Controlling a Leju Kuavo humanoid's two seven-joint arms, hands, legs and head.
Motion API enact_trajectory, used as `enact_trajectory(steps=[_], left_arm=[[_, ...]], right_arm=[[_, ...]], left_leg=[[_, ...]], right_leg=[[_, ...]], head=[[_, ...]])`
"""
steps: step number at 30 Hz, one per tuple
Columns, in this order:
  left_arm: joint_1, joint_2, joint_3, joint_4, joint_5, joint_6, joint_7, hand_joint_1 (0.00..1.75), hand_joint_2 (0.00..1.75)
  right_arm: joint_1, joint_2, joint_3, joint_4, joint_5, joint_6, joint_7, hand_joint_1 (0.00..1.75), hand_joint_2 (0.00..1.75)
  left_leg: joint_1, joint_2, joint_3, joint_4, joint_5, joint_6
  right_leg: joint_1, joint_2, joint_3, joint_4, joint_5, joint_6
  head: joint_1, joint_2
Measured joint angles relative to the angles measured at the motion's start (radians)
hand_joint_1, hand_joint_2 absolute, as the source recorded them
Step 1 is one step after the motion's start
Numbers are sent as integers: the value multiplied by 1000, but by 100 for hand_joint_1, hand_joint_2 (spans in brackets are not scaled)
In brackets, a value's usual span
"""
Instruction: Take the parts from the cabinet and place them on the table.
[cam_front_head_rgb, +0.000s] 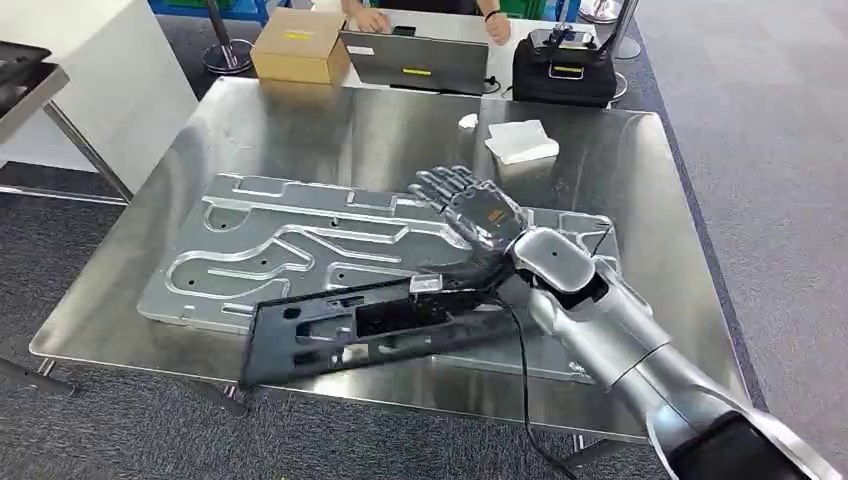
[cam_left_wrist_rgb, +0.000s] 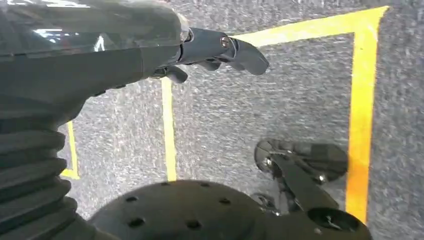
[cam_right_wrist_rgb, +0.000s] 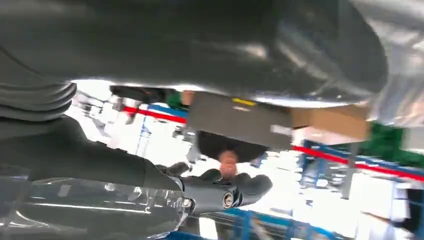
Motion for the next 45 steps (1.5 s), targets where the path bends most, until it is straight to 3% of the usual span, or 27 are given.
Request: enact_trajectory(steps=[1, 2, 8, 13, 25, 26, 35, 38, 43, 44, 45], left_arm=[[1, 0, 0, 0, 0, 0, -2, 0, 0], [1, 0, 0, 0, 0, 0, -4, 0, 175], [2, 1, 0, 0, 0, -2, -10, 0, 175], [-6, 5, 0, 0, 0, -6, -10, 0, 175], [-13, 6, 0, 1, 1, -3, -13, 0, 175], [-13, 6, 0, 1, 2, -3, -15, 0, 0], [-4, 7, 22, 1, 9, -11, -68, 0, 0], [-3, 8, 49, 1, 9, -29, -109, 0, 0], [-1, 8, 116, 1, 9, -35, -123, 0, 0], [-1, 10, 122, 1, 9, -35, -123, 0, 0], [0, 11, 133, 1, 9, -35, -123, 0, 0]], right_arm=[[-12, 1, -22, 30, 7, -19, 3, 0, 0], [-29, 2, -36, 62, 23, -38, 9, 0, 0], [-100, 5, -111, 258, 59, -87, 71, 0, 0], [-120, 3, -189, 370, 64, -101, 75, 0, 0], [-117, 18, -220, 462, 99, -106, 67, 0, 0], [-117, 19, -222, 465, 101, -106, 67, 0, 0], [-109, 27, -236, 476, 127, -110, 45, 0, 0], [-103, 28, -236, 478, 139, -109, 45, 0, 0], [-94, 31, -239, 478, 156, -109, 42, 0, 0], [-93, 34, -239, 477, 159, -109, 42, 0, 0], [-93, 35, -240, 477, 163, -109, 42, 0, 0]], left_leg=[[0, 0, 0, 0, 0, 0], [0, 0, 0, 0, 0, 0], [-1, 0, 0, 0, 0, 0], [-1, -1, 0, 0, 0, 0], [-1, 0, 0, 0, 0, 0], [-1, 0, 0, 0, 0, 0], [-1, 0, 0, 0, 0, 0], [-1, 0, 0, 0, 0, 0], [-1, 0, 0, 0, 0, 0], [-10, 0, -2, 5, -6, 9], [-7, 0, 4, -3, 2, 14]], right_leg=[[0, 0, 0, 0, 0, 0], [0, 0, 0, 0, 0, 0], [-1, 0, 0, 0, 0, 1], [-1, -1, 0, 0, 0, 1], [0, -1, 0, 0, 0, 0], [0, -1, 0, 0, 0, 0], [0, -1, 0, 0, 0, 1], [0, -1, 0, 0, 0, 1], [0, -1, 0, 0, 0, 1], [-8, -1, 3, -10, 4, 10], [-5, -1, 8, -15, 10, 15]], head=[[0, 0], [0, 0], [0, 0], [0, 0], [0, 0], [0, 0], [0, 0], [0, 0], [0, 0], [0, 0], [0, 0]])
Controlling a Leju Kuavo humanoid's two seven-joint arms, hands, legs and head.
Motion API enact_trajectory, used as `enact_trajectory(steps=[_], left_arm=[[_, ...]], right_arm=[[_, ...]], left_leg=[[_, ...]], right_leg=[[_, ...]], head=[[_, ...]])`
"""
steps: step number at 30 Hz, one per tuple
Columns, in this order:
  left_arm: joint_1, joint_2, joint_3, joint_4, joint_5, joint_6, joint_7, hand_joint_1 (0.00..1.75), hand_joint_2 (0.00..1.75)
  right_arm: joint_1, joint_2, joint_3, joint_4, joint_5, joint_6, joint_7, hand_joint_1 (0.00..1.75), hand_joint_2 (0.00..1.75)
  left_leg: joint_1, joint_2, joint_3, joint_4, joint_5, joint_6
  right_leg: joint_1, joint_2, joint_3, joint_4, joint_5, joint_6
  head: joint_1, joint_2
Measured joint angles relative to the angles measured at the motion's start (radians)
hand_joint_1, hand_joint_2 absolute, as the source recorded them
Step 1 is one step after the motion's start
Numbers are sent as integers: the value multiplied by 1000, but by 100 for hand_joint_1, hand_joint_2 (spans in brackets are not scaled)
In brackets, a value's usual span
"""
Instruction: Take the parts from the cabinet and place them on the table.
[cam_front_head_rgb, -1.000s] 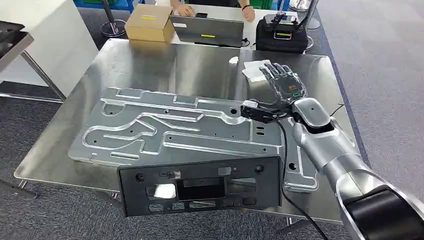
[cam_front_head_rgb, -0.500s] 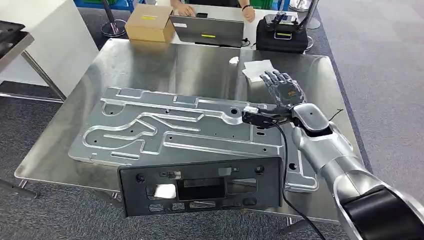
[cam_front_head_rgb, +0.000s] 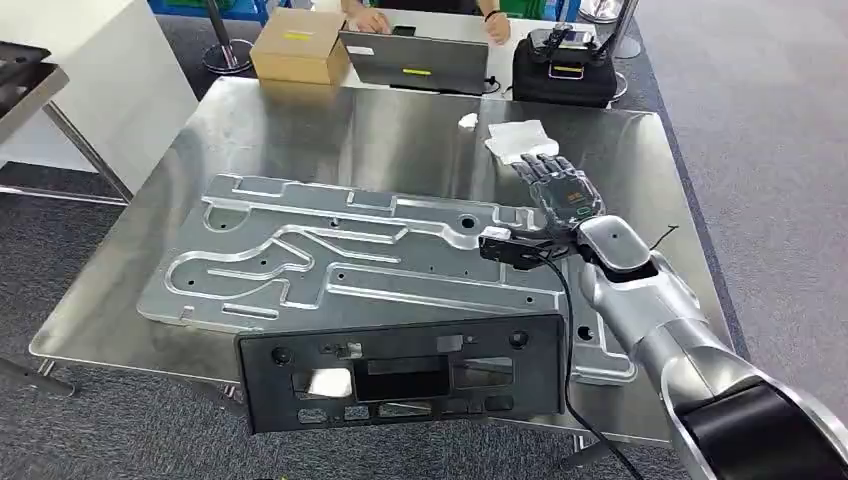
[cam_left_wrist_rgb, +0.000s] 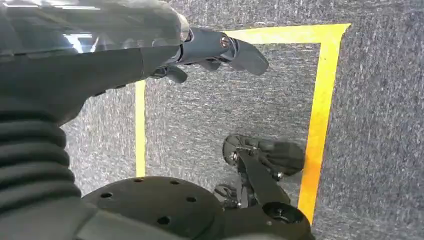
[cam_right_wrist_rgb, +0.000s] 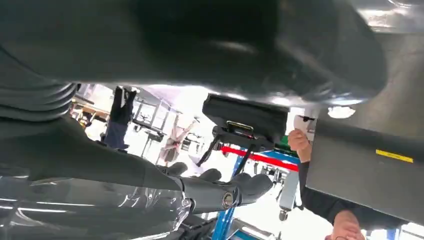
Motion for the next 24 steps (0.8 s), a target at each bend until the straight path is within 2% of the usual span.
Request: enact_trajectory(steps=[1, 2, 3, 4, 5, 6, 7, 8, 10, 11, 12, 14, 15, 16, 17, 18, 19, 20, 21, 22, 23, 24], left_arm=[[1, 0, 7, 0, 0, 0, 0, 0, 0], [0, 0, 12, 0, 0, 0, 3, 0, 0], [-1, 0, 17, 0, 0, 0, 6, 0, 0], [-1, 1, 20, 0, 0, 0, 10, 0, 0], [-1, 2, 21, 0, 0, -1, 14, 0, 0], [-1, 2, 21, 0, 0, -1, 19, 0, 0], [0, 2, 21, 0, 0, -3, 23, 0, 0], [1, 2, 21, 0, 0, -4, 25, 0, 0], [-1, 0, 21, 0, 0, -7, 29, 0, 0], [-1, 1, 21, 0, -1, -8, 29, 0, 0], [-2, 2, 21, 0, -1, -10, 29, 0, 0], [-1, 2, 21, 0, -2, -11, 29, 0, 0], [0, 2, 20, 0, -2, -13, 29, 0, 0], [3, 2, 20, 0, -2, -15, 29, 0, 0], [6, 2, 20, 0, -2, -16, 28, 0, 0], [7, 2, 20, 0, -2, -18, 26, 0, 0], [6, 2, 19, 0, -2, -19, 22, 0, 0], [5, 2, 19, 0, -2, -22, 19, 0, 0], [3, 2, 18, 0, -3, -26, 16, 0, 0], [2, 2, 17, 0, -3, -28, 14, 0, 0], [3, 2, 17, 0, -3, -30, 13, 0, 0], [3, 3, 16, 0, -3, -31, 12, 0, 0]], right_arm=[[0, 0, -1, 0, 3, 0, 0, 0, 0], [-2, 0, -2, 0, 6, 0, 0, 0, 0], [-3, -1, -3, 0, 8, 0, 0, 0, 0], [-2, -2, -5, 0, 9, 0, 0, 0, 0], [3, -2, -5, 0, 13, 0, 0, 0, 0], [9, -3, -5, 0, 18, 0, 1, 0, 0], [12, -6, -6, 0, 21, 0, 2, 0, 0], [11, -7, -6, 0, 26, 0, 6, 0, 0], [3, -11, -11, -5, 29, -2, 13, 0, 0], [-5, -14, -16, -10, 30, -5, 20, 0, 0], [-13, -16, -23, -15, 30, -10, 26, 0, 0], [-28, -28, -38, -29, 31, -10, 32, 0, 0], [-36, -32, -46, -38, 36, -8, 32, 0, 0], [-46, -38, -53, -44, 42, -5, 33, 0, 0], [-64, -42, -59, -50, 52, 2, 33, 0, 0], [-79, -45, -63, -58, 59, 6, 33, 0, 0], [-97, -49, -67, -69, 65, 19, 33, 0, 0], [-113, -55, -73, -79, 67, 32, 32, 0, 0], [-130, -62, -79, -92, 69, 50, 32, 0, 0], [-146, -68, -83, -104, 69, 66, 32, 0, 0], [-164, -76, -89, -120, 69, 83, 32, 0, 0], [-184, -82, -96, -133, 71, 95, 32, 0, 0]], left_leg=[[16, 2, 12, -27, 14, 5], [13, 5, 20, -38, 20, 5], [13, 7, 20, -40, 23, 10], [12, 7, 18, -40, 24, 9], [12, 7, 17, -39, 24, 9], [12, 7, 15, -37, 24, 9], [13, 7, 13, -34, 24, 8], [14, 6, 9, -29, 24, 5], [18, 5, 1, -12, 20, -5], [18, 5, -7, 0, 17, -14], [14, 2, -17, 5, 18, -23], [11, 0, -23, 10, 25, -36], [14, 0, -25, 8, 31, -45], [15, -1, -30, 6, 35, -51], [20, 1, -43, 25, 6, -55], [19, 2, -58, 75, -45, -58], [20, 2, -84, 158, -106, -60], [20, 2, -107, 239, -152, -62], [20, 2, -123, 309, -183, -63], [20, 2, -120, 335, -186, -63], [20, 2, -92, 315, -170, -60], [19, 2, -45, 252, -140, -56]], right_leg=[[4, 1, 3, 1, -7, 3], [3, 2, -3, 21, -28, 2], [2, 3, -29, 79, -72, 0], [2, 3, -63, 157, -113, 1], [1, 3, -97, 236, -147, 3], [0, 3, -126, 301, -165, 6], [-2, 3, -130, 311, -152, 8], [-6, 3, -112, 274, -118, 9], [-13, 2, -30, 113, -37, 12], [-17, 1, 5, 37, -35, 14], [-4, 8, 0, 53, -25, 1], [-6, 10, -13, 52, -27, -16], [1, 9, -19, 52, -23, -22], [-5, 8, -24, 47, -15, -34], [-7, 5, -30, 45, -6, -45], [-7, 5, -39, 45, 1, -53], [-5, 5, -48, 45, 8, -57], [-2, 5, -57, 45, 15, -58], [1, 5, -67, 47, 22, -59], [3, 5, -76, 48, 29, -58], [5, 4, -85, 49, 35, -57], [7, 4, -94, 51, 42, -56]], head=[[0, 0], [0, 0], [0, 0], [0, 0], [0, 0], [0, 0], [0, 0], [0, 0], [0, 0], [0, 0], [0, 0], [0, 0], [0, 0], [0, 0], [0, 0], [0, 0], [0, 0], [0, 0], [0, 0], [0, 0], [0, 0], [0, 0]])
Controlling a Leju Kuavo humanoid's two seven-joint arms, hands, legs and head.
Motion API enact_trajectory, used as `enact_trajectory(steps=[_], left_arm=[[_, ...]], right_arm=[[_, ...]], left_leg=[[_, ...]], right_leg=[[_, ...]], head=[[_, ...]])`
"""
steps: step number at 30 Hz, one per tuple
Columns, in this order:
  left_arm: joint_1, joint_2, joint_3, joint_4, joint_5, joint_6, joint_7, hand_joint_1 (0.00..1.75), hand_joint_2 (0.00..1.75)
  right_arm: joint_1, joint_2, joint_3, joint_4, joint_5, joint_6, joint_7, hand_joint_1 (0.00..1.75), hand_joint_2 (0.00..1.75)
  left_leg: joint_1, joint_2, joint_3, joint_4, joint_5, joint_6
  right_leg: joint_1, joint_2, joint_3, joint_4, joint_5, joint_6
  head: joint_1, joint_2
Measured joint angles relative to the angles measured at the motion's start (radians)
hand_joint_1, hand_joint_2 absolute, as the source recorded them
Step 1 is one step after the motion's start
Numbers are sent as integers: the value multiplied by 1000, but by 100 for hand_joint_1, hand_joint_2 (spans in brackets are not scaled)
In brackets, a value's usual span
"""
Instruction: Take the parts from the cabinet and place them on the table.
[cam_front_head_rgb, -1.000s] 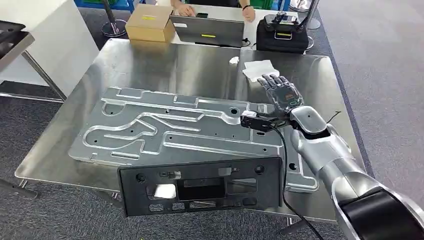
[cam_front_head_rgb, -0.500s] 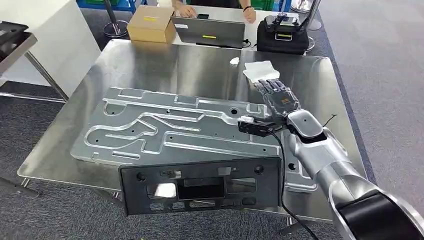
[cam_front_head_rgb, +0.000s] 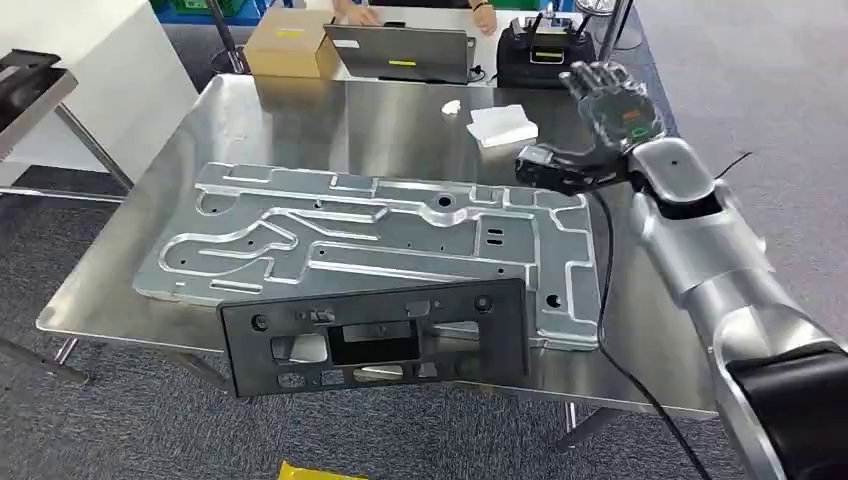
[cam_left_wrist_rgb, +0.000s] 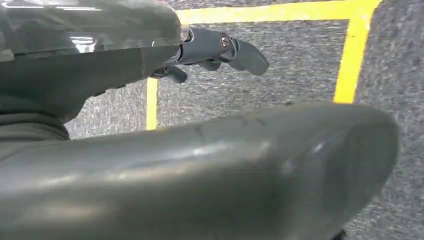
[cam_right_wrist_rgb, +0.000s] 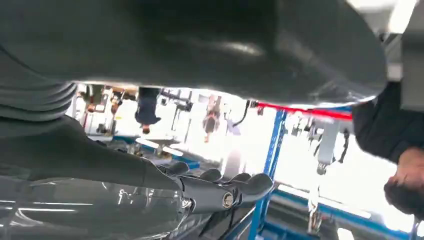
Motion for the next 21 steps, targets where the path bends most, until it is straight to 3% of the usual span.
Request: enact_trajectory(steps=[2, 3, 5, 7, 8, 9, 10, 11, 12, 13, 14, 16, 17, 18, 19, 21], left_arm=[[-2, 1, -1, 0, 0, -5, -1, 0, 0], [-4, 5, -1, 1, 0, -7, -1, 0, 0], [-4, 5, -5, 2, -1, -13, 0, 0, 0], [-3, 5, -15, 2, -2, -19, 2, 0, 0], [-5, 3, -19, 1, -2, -24, 2, 0, 0], [-7, 2, -20, 2, -3, -27, 2, 0, 0], [-8, 2, -22, 2, -3, -30, 2, 0, 0], [-9, 2, -23, 2, -3, -31, 2, 0, 0], [-10, 2, -24, 2, -3, -35, 1, 0, 0], [-11, 2, -25, 2, -3, -39, -1, 0, 0], [-12, 1, -26, 2, -3, -42, -2, 0, 0], [-12, -1, -26, 2, -3, -47, -10, 0, 0], [-13, -1, -26, 2, -2, -47, -12, 0, 0], [-15, -1, -26, 2, -2, -47, -13, 0, 0], [-17, -1, -26, 2, -1, -47, -15, 0, 0], [-18, -1, -26, 2, 0, -46, -16, 0, 0]], right_arm=[[-42, -13, -14, -29, 6, 24, 2, 0, 0], [-64, -18, -20, -43, 9, 34, 2, 0, 0], [-102, -34, -35, -68, 18, 60, 6, 0, 0], [-118, -43, -44, -85, 29, 79, 4, 0, 0], [-121, -58, -51, -91, 33, 85, -1, 0, 0], [-125, -60, -51, -98, 38, 89, -7, 0, 0], [-127, -62, -51, -103, 40, 89, -12, 0, 0], [-127, -62, -51, -106, 42, 89, -14, 0, 0], [-125, -64, -51, -109, 43, 89, -21, 0, 0], [-121, -67, -51, -109, 43, 88, -27, 0, 0], [-114, -69, -51, -110, 43, 87, -32, 0, 0], [-100, -71, -48, -117, 39, 85, -47, 0, 0], [-95, -71, -46, -122, 37, 83, -53, 0, 0], [-93, -70, -44, -128, 36, 81, -56, 0, 0], [-90, -69, -43, -135, 34, 79, -59, 0, 0], [-85, -70, -40, -135, 30, 74, -63, 0, 0]], left_leg=[[-2, 0, 127, -183, 47, 16], [-10, 0, 162, -239, 25, 25], [-18, -2, 146, -246, 37, 29], [-17, -2, 141, -254, 57, 43], [-8, 5, 140, -262, 73, 50], [-9, 5, 130, -265, 84, 56], [-10, 8, 118, -264, 93, 67], [-12, 9, 106, -264, 102, 69], [-14, 9, 93, -263, 111, 68], [-14, 9, 79, -260, 120, 68], [-14, 9, 66, -257, 129, 68], [-14, 8, 39, -246, 141, 63], [-15, 7, 25, -237, 146, 59], [-16, 8, 14, -232, 152, 54], [-18, 8, 8, -231, 160, 48], [-16, 7, 7, -236, 175, 37]], right_leg=[[1, 0, -11, 2, 11, 4], [4, 0, -17, 2, 17, 11], [-1, -4, -17, -3, 32, 26], [1, -3, -17, -15, 50, 40], [-3, -1, -23, -8, 34, 43], [-2, -1, -34, 19, -12, 47], [-3, 0, -52, 78, -70, 49], [-4, -1, -72, 156, -126, 51], [-5, -1, -87, 227, -162, 54], [-5, -1, -89, 269, -166, 56], [-6, -1, -74, 270, -143, 57], [-6, -1, 3, 177, -78, 53], [-5, -1, 67, 87, -59, 46], [-3, 0, 103, 16, -104, 38], [5, 0, 114, -4, -100, 35], [10, 0, 106, -6, -91, 25]], head=[[0, 0], [0, 0], [0, 0], [0, 0], [0, 0], [1, 0], [0, 0], [1, 0], [0, 0], [0, 0], [0, 0], [0, 0], [0, 0], [0, 0], [0, 0], [0, 0]])
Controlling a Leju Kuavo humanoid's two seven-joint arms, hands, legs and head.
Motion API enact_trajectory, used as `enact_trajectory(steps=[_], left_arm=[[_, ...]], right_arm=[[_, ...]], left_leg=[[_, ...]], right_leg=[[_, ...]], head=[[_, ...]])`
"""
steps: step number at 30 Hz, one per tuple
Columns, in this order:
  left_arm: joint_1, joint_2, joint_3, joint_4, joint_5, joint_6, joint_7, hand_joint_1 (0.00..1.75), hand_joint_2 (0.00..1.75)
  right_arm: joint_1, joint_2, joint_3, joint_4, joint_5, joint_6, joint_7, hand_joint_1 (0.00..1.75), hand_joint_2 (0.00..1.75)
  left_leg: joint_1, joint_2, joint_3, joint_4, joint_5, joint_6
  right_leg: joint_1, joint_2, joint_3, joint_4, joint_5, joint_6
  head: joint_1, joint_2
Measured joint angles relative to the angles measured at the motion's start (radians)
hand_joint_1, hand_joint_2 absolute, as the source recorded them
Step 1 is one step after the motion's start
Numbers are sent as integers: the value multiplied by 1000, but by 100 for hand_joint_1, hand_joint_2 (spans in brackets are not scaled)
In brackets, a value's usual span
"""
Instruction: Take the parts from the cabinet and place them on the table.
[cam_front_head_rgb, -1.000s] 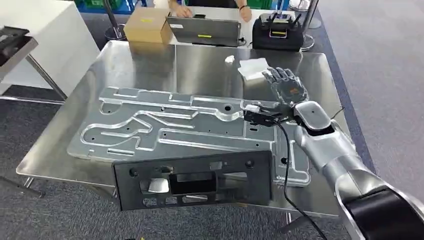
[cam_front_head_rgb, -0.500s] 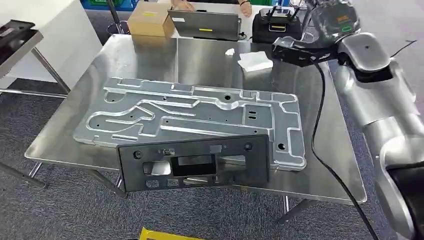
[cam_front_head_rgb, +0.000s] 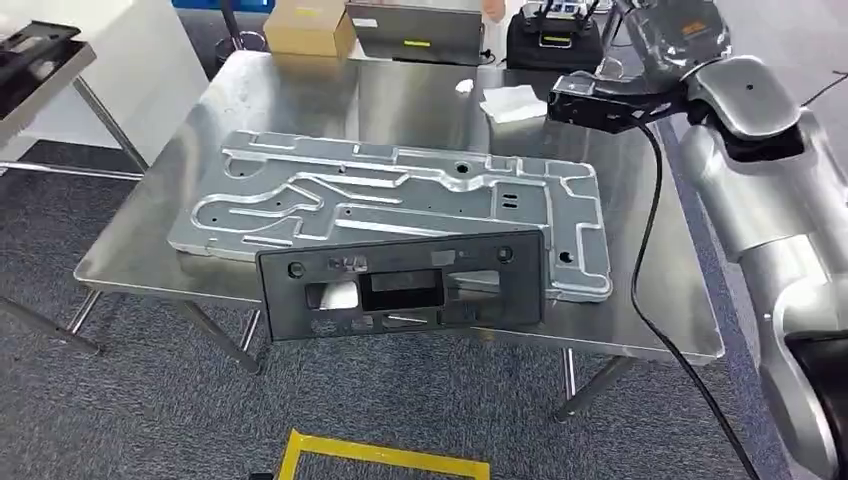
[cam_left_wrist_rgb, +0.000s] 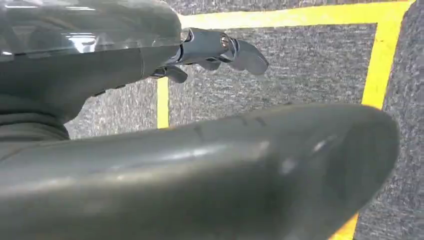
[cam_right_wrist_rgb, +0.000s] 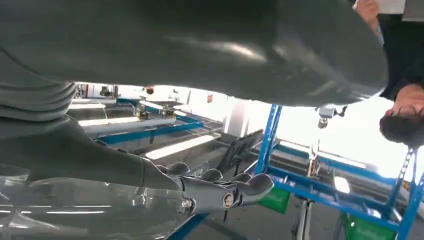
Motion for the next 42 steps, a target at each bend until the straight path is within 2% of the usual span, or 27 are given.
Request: enact_trajectory(steps=[1, 2, 4, 5, 6, 7, 9, 11, 13, 17, 18, 19, 21, 22, 24, 26, 28, 29, 32, 33, 34, 36, 37, 38, 39, 41, 42], left_arm=[[1, 0, 0, 0, 0, 1, 0, 0, 0], [3, 3, 0, 0, 1, 2, 0, 0, 0], [4, 4, 0, 1, 1, 3, 1, 0, 0], [4, 4, 0, 1, 1, 3, 2, 0, 0], [3, 4, 0, 1, 1, 3, 2, 0, 0], [3, 4, 0, 1, 1, 3, 3, 0, 0], [3, 4, 0, 1, 1, 3, 6, 0, 0], [3, 4, 0, 1, 1, 0, 6, 0, 0], [1, 4, 0, 1, 1, -3, 4, 0, 0], [3, 3, 0, 1, 1, -4, 0, 0, 0], [-1, 2, 0, 1, 1, -4, -1, 0, 0], [-2, 2, 0, 1, 2, -4, -3, 0, 0], [2, 2, 0, 1, 2, -3, -4, 0, 0], [3, 2, 0, 1, 2, -3, -4, 0, 0], [2, 2, 0, 1, 2, -1, -4, 0, 0], [3, 2, 0, 1, 2, -1, -4, 0, 0], [2, 0, 0, 1, 2, -1, -6, 0, 0], [2, 0, 0, 1, 2, -1, -7, 0, 0], [5, 0, 0, 1, 2, -2, -9, 0, 0], [6, 1, 0, 1, 2, -2, -10, 0, 0], [9, 1, -1, 1, 2, -1, -12, 0, 0], [10, 1, -3, 1, 1, 3, -18, 0, 0], [9, 1, -5, 1, 1, 3, -22, 0, 0], [9, 1, -6, 1, 1, 5, -26, 0, 0], [10, 1, -7, 1, 1, 6, -29, 0, 0], [10, 1, -10, 1, 1, 8, -30, 0, 0], [10, 1, -11, 1, 1, 8, -30, 0, 0]], right_arm=[[7, 0, 2, 0, -2, -4, -2, 0, 0], [17, 0, 4, 0, -5, -7, -4, 0, 0], [31, -2, 10, 0, -12, -14, -14, 0, 0], [37, -2, 10, 0, -15, -18, -18, 0, 0], [43, -3, 11, 0, -19, -20, -23, 0, 0], [51, -3, 12, 0, -23, -21, -26, 0, 0], [71, -10, 14, 0, -31, -22, -34, 0, 0], [80, -18, 17, 0, -40, -27, -43, 0, 0], [81, -24, 19, -2, -48, -37, -48, 0, 0], [95, -36, 26, -1, -77, -60, -51, 0, 0], [96, -43, 27, -1, -90, -65, -51, 0, 0], [96, -55, 28, 0, -104, -66, -50, 0, 0], [96, -69, 27, 0, -137, -70, -54, 0, 0], [98, -74, 28, 0, -145, -71, -56, 0, 0], [105, -86, 28, 0, -158, -71, -61, 0, 0], [107, -96, 27, 0, -173, -73, -69, 0, 0], [103, -103, 27, -3, -183, -78, -75, 0, 0], [102, -106, 27, -5, -189, -83, -76, 0, 0], [116, -118, 28, -2, -209, -98, -85, 0, 0], [120, -120, 28, 0, -215, -105, -86, 0, 0], [126, -120, 28, 0, -224, -114, -87, 0, 0], [143, -129, 28, -1, -250, -132, -94, 0, 0], [157, -135, 27, -6, -270, -138, -97, 0, 0], [175, -143, 23, -15, -292, -143, -104, 0, 0], [197, -152, 18, -26, -314, -149, -113, 0, 0], [241, -173, 8, -51, -340, -159, -129, 0, 0], [266, -182, 5, -70, -349, -170, -135, 0, 0]], left_leg=[[0, -1, 0, -5, 8, -6], [-1, -6, -7, 0, 8, -11], [3, -7, -36, 73, -97, -21], [6, -6, -53, 141, -154, -25], [8, -7, -70, 219, -196, -29], [10, -6, -78, 276, -213, -33], [15, -6, -38, 271, -168, -38], [18, -6, 68, 130, -110, -41], [12, -8, 150, -6, -158, -31], [8, -10, 124, -4, -122, 13], [11, -5, 116, -5, -106, 23], [10, -5, 100, -6, -92, 33], [7, -5, 65, -5, -65, 37], [5, -5, 47, -4, -52, 38], [0, -5, 15, -4, -27, 38], [-5, -5, -15, -3, -3, 36], [-12, -7, -30, 0, 13, 30], [-11, -5, -33, -2, 26, 24], [-10, -8, -39, -23, 64, 6], [-5, -8, -46, -13, 39, 2], [-5, -7, -63, 22, -22, -5], [3, -7, -97, 169, -144, -14], [5, -7, -110, 242, -171, -19], [8, -7, -115, 296, -160, -23], [11, -7, -106, 322, -115, -26], [14, -6, -34, 255, -36, -28], [15, -6, 34, 168, -42, -26]], right_leg=[[1, -1, -3, -3, 8, -8], [-14, -5, -6, -19, 25, -17], [-12, -11, -30, -22, 49, -30], [-11, -11, -44, -21, 61, -30], [-11, -10, -60, -20, 73, -30], [-11, -10, -75, -18, 84, -28], [-14, -11, -104, -15, 105, -21], [-19, -11, -134, -6, 123, -10], [-16, -10, -151, 1, 139, 3], [-17, -9, -148, -19, 177, 31], [-22, -7, -161, -1, 137, 32], [-21, -7, -177, 44, 71, 32], [-20, -5, -214, 203, -56, 36], [-18, -5, -224, 272, -78, 37], [-16, -5, -198, 307, -35, 34], [-10, -4, -99, 201, 24, 19], [5, -3, 45, 20, -24, 0], [2, -4, 62, -31, -46, 0], [4, -6, 44, -38, -12, -13], [-2, -15, 37, -44, 5, -18], [-3, -15, 23, -45, 18, -28], [-3, -14, -8, -45, 41, -30], [-3, -14, -23, -44, 50, -29], [-4, -14, -38, -43, 61, -26], [-4, -14, -54, -42, 73, -23], [-7, -15, -83, -35, 91, -14], [-8, -15, -93, -31, 98, -8]], head=[[0, 0], [0, 0], [1, 0], [0, 0], [0, 0], [0, 0], [0, 0], [0, 0], [0, 0], [0, 0], [0, 0], [1, 0], [0, 0], [0, 0], [0, 0], [1, 0], [1, 0], [0, 0], [1, 0], [0, 0], [0, 0], [0, 0], [0, 0], [0, 0], [0, 0], [0, 0], [0, 0]])
